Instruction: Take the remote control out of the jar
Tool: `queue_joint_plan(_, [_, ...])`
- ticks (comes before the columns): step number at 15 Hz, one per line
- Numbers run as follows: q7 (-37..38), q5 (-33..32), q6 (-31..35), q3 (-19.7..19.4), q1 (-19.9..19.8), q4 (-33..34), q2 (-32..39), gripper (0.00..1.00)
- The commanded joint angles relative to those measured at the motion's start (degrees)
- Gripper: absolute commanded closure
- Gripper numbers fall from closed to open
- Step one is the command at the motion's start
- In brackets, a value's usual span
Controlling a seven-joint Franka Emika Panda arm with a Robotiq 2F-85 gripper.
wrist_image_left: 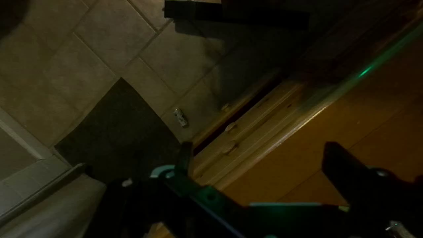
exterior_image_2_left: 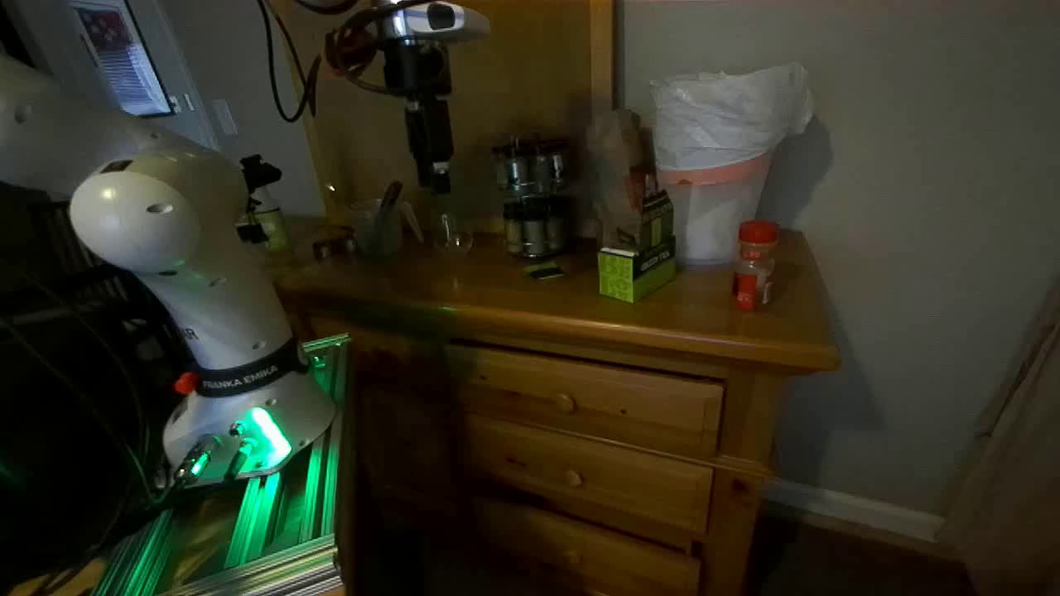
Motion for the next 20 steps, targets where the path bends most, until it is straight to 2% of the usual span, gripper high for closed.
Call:
queue_joint_plan(1, [0.27,-0.24,-0.12,-0.34,0.43,0.1,0.05,0.0])
queue_joint_plan(5, [0.27,-0.24,-0.12,-0.34,0.43,0.1,0.05,0.0])
queue_joint_plan(9, [-4.06,5.47,-1.55,2.3,8.79,-0.41,-0.22,0.0])
queue_joint_plan(12, [-4.05,11.94,-1.99,6.83,16.82,1.32,2.15,0.0])
queue_joint_plan(16, [-5.67,19.18,-0.87,12.16,25.05,6.16,9.01,0.0])
queue_joint_plan(20, [-9.13,23.92,0.99,16.47,30.1,13.54,17.61,0.0])
